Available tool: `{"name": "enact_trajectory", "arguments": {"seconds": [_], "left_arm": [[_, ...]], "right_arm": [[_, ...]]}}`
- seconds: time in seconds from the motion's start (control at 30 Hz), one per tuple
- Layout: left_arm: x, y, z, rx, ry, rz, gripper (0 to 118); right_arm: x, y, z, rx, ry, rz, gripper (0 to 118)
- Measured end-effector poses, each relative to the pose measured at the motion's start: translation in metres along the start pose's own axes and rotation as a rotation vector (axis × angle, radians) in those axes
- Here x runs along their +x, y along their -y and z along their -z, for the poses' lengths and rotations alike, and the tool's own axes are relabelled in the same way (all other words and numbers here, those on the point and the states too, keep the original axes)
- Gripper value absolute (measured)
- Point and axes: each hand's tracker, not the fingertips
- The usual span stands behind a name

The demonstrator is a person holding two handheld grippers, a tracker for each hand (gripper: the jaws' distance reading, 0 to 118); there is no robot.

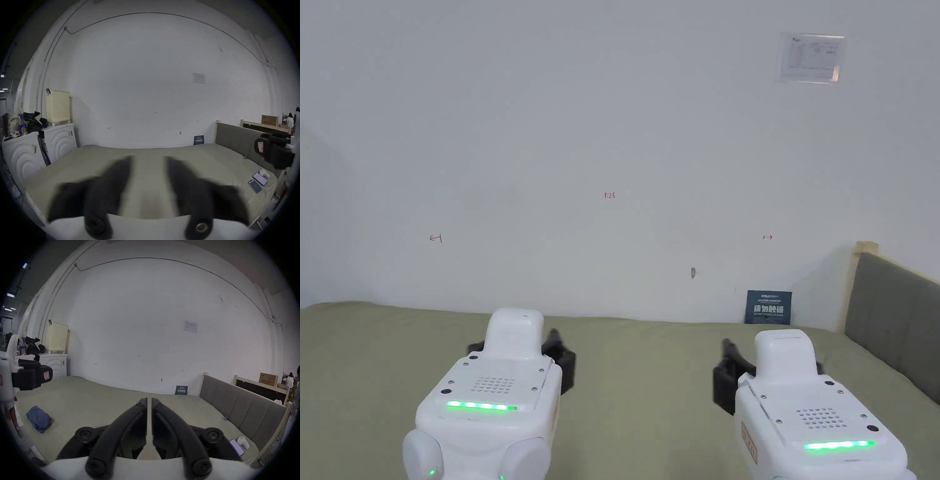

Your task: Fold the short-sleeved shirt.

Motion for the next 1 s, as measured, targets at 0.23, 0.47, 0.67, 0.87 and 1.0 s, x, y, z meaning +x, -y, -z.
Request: {"name": "enact_trajectory", "arguments": {"seconds": [0.23, 0.47, 0.67, 0.87, 1.0], "left_arm": [[-0.004, -0.004, -0.005, 0.013, -0.024, 0.002, 118], [-0.006, -0.009, -0.005, -0.01, 0.034, -0.023, 118], [-0.005, -0.002, -0.007, -0.033, 0.066, -0.062, 118], [-0.011, 0.001, 0.004, -0.089, 0.1, -0.088, 118], [-0.017, 0.002, 0.005, -0.105, 0.161, -0.109, 118]], "right_arm": [[0.001, -0.001, 0.002, -0.012, -0.005, -0.003, 76], [0.003, 0.001, -0.005, -0.005, 0.003, 0.028, 76], [0.002, 0.005, -0.011, -0.004, 0.008, 0.03, 76], [0.001, 0.006, -0.011, -0.012, 0.011, 0.04, 76], [-0.003, 0.006, -0.012, -0.012, 0.006, 0.022, 76]]}}
